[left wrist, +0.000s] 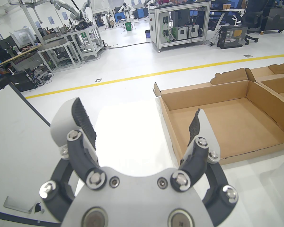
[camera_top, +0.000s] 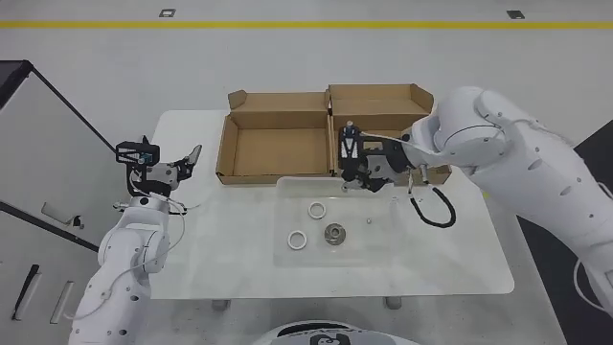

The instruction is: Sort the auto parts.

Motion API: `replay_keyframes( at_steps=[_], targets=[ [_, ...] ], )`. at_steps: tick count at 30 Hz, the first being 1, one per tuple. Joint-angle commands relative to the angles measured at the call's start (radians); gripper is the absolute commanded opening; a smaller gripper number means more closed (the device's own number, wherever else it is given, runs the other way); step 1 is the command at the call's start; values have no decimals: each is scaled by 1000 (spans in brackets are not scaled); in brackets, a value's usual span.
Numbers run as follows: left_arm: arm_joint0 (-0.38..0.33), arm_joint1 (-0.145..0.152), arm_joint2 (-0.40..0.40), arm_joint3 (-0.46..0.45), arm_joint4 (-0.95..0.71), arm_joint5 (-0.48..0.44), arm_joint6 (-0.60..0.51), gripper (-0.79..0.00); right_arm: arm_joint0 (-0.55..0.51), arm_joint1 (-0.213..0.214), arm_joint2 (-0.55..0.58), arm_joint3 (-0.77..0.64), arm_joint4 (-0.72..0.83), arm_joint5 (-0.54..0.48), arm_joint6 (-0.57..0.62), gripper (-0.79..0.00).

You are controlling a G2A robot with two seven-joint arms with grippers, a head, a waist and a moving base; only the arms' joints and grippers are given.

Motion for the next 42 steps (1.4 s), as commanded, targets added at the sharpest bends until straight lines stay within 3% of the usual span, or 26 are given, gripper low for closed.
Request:
replay_keyframes(
  at_steps=[1,9,17,29,42],
  targets=[
    [0,0,0,0,0,0,0,0,18,3,-17,17,1,-28,-28,-785],
    [0,0,0,0,0,0,0,0,142,9,-128,133,-13,-194,-194,-785],
    [0,0,0,0,0,0,0,0,243,-26,-256,251,-1,-356,-356,-785],
    [0,0,0,0,0,0,0,0,331,-44,-286,215,240,-356,-357,-785],
    [0,0,0,0,0,0,0,0,301,7,-186,151,449,-356,-356,-785]
  ],
)
